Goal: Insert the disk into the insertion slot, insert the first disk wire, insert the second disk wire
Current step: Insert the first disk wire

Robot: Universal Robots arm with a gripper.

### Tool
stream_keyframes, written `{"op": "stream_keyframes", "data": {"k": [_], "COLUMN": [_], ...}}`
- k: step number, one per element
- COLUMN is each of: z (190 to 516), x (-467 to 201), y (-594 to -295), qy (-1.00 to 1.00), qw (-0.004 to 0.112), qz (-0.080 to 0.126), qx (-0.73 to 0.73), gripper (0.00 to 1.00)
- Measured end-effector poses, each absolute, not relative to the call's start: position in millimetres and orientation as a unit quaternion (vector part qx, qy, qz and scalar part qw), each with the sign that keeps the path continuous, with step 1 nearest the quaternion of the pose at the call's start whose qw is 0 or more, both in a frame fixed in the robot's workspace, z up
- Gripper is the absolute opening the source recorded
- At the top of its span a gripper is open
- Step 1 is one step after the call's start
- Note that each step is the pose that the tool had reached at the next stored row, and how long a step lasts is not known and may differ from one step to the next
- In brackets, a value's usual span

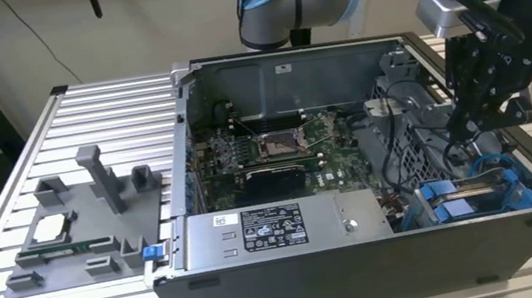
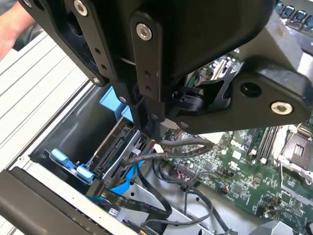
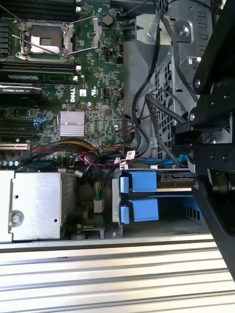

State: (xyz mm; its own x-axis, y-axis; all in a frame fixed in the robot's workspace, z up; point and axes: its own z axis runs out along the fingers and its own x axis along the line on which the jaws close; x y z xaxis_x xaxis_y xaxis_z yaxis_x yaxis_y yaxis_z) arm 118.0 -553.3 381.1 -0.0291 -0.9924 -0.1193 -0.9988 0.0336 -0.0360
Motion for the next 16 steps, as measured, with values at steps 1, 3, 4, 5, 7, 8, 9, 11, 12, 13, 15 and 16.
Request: {"op": "stream_keyframes", "data": {"k": [1,3,4,5,7,8,9,11,12,13,15,16], "z": [381.0,380.8,380.7,380.7,380.7,380.7,380.7,380.7,380.6,380.5,380.4,380.4], "x": [117.9,117.9,117.9,117.9,117.9,118.0,117.9,117.9,118.0,118.3,118.9,119.2], "y": [-553.4,-553.6,-553.6,-553.6,-553.6,-553.6,-553.6,-553.6,-553.6,-553.7,-554.0,-554.1], "qy": [0.717,0.717,0.717,0.717,0.717,0.717,0.717,0.717,0.717,0.717,0.717,0.717], "qw": [0.055,0.055,0.055,0.055,0.055,0.055,0.055,0.055,0.055,0.054,0.052,0.050], "qz": [0.029,0.029,0.029,0.029,0.028,0.028,0.028,0.029,0.029,0.030,0.032,0.033], "qx": [-0.695,-0.695,-0.695,-0.695,-0.695,-0.695,-0.695,-0.694,-0.694,-0.694,-0.694,-0.694], "gripper": [0.00,0.00,0.00,0.00,0.00,0.00,0.00,0.00,0.00,0.00,0.00,0.00]}}
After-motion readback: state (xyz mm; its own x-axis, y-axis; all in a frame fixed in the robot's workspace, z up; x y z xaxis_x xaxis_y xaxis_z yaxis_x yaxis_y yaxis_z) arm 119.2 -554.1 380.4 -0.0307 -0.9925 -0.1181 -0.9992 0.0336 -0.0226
